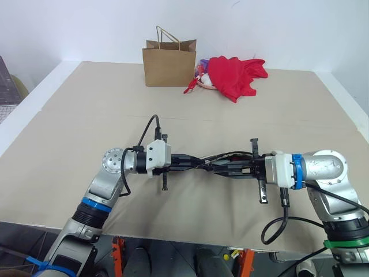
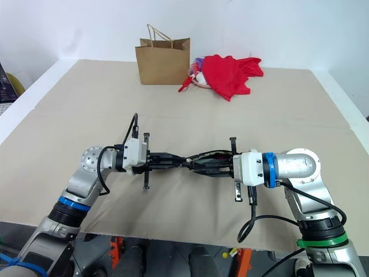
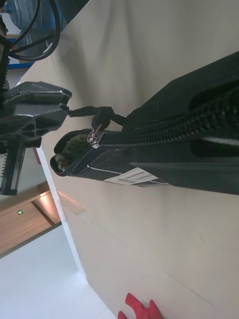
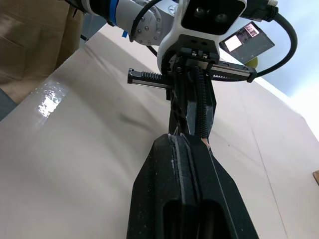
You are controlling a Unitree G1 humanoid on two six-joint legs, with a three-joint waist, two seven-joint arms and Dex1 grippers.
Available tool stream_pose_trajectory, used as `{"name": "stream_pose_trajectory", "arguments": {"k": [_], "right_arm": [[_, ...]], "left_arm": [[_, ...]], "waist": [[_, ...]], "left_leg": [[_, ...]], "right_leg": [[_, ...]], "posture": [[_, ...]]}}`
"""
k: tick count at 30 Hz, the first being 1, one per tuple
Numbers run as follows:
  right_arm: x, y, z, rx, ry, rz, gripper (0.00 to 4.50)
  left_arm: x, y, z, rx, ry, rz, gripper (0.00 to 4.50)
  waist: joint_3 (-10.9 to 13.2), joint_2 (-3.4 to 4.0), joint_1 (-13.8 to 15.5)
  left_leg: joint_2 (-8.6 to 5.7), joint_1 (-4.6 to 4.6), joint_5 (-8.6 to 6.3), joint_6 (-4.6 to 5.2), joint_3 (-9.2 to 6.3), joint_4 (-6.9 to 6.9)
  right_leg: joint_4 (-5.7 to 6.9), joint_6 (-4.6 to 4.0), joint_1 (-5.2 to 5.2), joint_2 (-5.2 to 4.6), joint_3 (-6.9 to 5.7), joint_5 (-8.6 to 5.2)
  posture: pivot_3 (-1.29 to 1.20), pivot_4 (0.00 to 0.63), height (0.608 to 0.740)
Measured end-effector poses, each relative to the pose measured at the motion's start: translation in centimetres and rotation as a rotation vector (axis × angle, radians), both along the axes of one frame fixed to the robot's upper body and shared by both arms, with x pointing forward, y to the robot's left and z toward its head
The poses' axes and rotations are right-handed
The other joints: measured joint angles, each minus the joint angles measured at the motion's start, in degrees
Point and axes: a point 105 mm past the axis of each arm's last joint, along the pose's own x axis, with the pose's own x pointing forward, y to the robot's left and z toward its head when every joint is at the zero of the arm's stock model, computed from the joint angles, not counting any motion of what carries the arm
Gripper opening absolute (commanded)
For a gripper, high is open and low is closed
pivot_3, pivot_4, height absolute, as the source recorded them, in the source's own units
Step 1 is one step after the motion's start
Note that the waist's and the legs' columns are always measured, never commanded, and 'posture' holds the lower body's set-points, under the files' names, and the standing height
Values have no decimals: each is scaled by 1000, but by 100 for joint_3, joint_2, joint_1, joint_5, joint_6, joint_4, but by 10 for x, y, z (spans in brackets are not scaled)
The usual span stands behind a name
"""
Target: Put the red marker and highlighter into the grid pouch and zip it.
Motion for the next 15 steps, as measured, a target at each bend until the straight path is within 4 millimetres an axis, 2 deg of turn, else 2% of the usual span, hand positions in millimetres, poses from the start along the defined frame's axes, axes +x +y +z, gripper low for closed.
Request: {"name": "stream_pose_trajectory", "arguments": {"k": [3,11,13,15], "right_arm": [[3,-12,3,3,14,-70,80],[-3,-74,1,-39,54,-317,80],[-7,-95,-4,-62,80,-398,80],[-6,-101,0,-33,99,-446,80]], "left_arm": [[0,1,0,5,-17,0,0],[4,8,-5,34,-50,5,0],[7,11,-5,50,-53,10,0],[10,15,-5,65,-61,12,0]], "waist": [[0,0,5],[-1,1,92],[0,0,117],[-2,3,101]], "left_leg": [[0,0,0,0,0,0],[-1,4,0,1,0,0],[0,8,1,3,1,0],[0,14,2,3,3,0]], "right_leg": [[0,-5,1,0,0,3],[0,-15,4,0,-1,7],[0,-3,7,0,-2,0],[0,8,9,0,0,-4]], "posture": [[0,150,740],[0,150,740],[0,150,740],[0,150,740]]}}
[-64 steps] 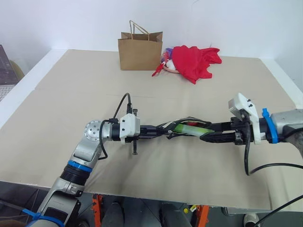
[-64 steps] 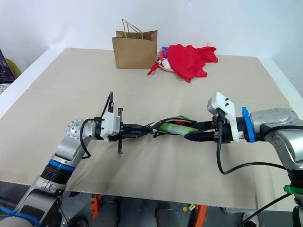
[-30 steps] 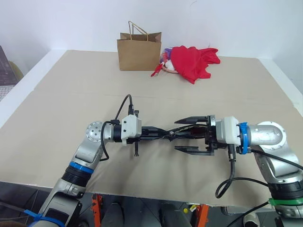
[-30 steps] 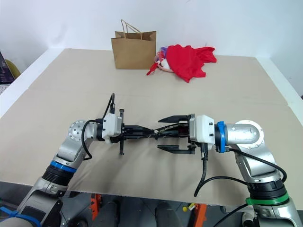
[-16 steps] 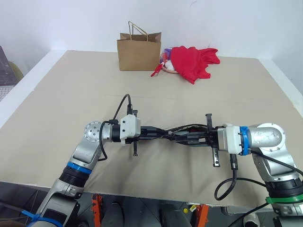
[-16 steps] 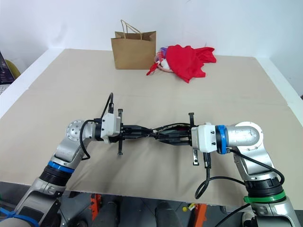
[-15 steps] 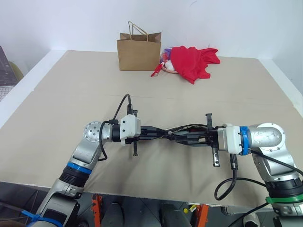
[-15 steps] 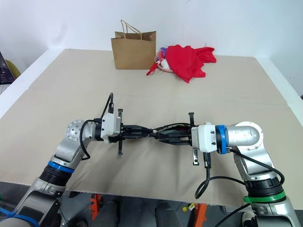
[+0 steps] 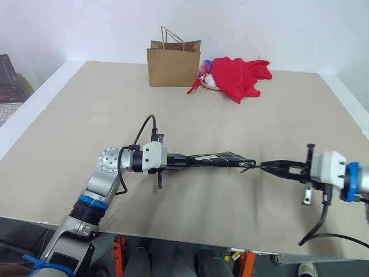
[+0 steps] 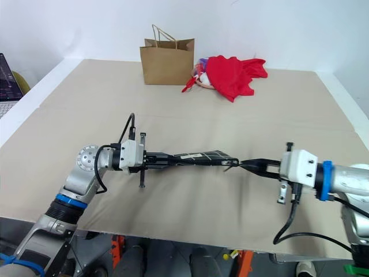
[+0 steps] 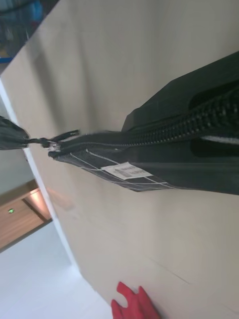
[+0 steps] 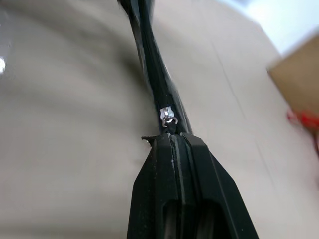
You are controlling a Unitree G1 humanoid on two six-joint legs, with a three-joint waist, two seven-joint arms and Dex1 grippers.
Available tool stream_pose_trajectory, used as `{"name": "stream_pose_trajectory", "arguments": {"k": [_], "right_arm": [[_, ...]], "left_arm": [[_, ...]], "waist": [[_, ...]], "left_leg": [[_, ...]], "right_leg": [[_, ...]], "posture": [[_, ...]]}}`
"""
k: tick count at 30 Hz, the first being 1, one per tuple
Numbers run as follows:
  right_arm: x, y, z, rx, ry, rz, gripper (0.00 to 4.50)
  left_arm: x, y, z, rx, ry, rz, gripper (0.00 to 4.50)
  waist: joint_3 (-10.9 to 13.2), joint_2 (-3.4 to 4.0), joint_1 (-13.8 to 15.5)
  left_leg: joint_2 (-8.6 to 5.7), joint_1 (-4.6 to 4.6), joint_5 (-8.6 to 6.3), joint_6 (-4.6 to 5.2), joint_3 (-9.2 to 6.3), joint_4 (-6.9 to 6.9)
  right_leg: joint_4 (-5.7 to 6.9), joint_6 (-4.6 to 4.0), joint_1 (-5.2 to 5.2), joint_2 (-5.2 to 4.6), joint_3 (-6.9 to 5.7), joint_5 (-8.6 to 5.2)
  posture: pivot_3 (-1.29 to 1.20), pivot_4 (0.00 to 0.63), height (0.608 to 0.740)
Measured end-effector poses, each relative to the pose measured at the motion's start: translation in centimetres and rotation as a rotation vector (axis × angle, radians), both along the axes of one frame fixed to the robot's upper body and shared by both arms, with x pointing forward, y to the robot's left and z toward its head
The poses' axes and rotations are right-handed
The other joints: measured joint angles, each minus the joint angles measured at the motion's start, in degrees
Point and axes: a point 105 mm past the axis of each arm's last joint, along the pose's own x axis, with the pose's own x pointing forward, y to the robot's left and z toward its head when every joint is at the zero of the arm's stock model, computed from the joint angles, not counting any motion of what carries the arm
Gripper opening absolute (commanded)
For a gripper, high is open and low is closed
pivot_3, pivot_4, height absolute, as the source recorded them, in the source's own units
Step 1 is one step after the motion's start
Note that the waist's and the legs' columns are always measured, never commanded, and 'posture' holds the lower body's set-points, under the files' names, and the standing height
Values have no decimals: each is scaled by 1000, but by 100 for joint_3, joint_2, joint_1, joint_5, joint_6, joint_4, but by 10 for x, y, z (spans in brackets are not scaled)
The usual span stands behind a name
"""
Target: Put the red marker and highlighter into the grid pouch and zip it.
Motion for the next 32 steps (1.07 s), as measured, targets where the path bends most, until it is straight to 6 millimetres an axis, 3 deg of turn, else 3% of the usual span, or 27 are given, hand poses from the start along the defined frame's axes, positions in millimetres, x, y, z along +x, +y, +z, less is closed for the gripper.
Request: {"name": "stream_pose_trajectory", "arguments": {"k": [7,12,13,16,20,22,26,32], "right_arm": [[-1,23,19,122,15,-48,80],[0,11,4,83,47,-132,80],[1,9,5,100,59,-158,327],[3,6,10,172,98,-218,1483],[1,15,11,299,157,-260,3402],[-2,17,9,391,195,-312,4336],[-6,-4,-7,566,247,-538,4469],[-16,-22,-46,632,230,-800,4469]], "left_arm": [[7,1,4,-3,-16,11,0],[8,2,2,-4,19,15,0],[8,2,2,-11,54,15,731],[8,3,0,-22,150,23,1962],[6,9,2,-33,238,43,3881],[10,19,5,-43,264,98,4500],[21,48,1,-72,313,271,4500],[44,81,-18,-95,337,577,4500]], "waist": [[-1,1,12],[-1,2,41],[-1,2,39],[-1,2,37],[-1,1,27],[-2,3,31],[-3,-1,36],[-4,0,36]], "left_leg": [[0,3,6,4,-1,0],[-1,-1,5,4,-1,-2],[-1,-1,5,4,-2,-2],[0,0,5,4,-3,-3],[1,1,5,4,-4,-3],[1,1,5,4,-5,-4],[1,-1,5,4,-7,-7],[2,2,6,4,-7,-9]], "right_leg": [[0,6,7,0,0,3],[-1,10,6,0,-1,-1],[-1,10,5,0,-1,-1],[-1,8,6,0,-1,0],[0,7,6,2,-2,1],[0,7,6,1,-1,1],[-1,7,5,0,-5,-2],[0,4,1,-1,-7,-3]], "posture": [[0,150,740],[0,150,740],[0,150,740],[0,150,740],[0,150,740],[0,150,740],[0,150,740],[0,150,740]]}}
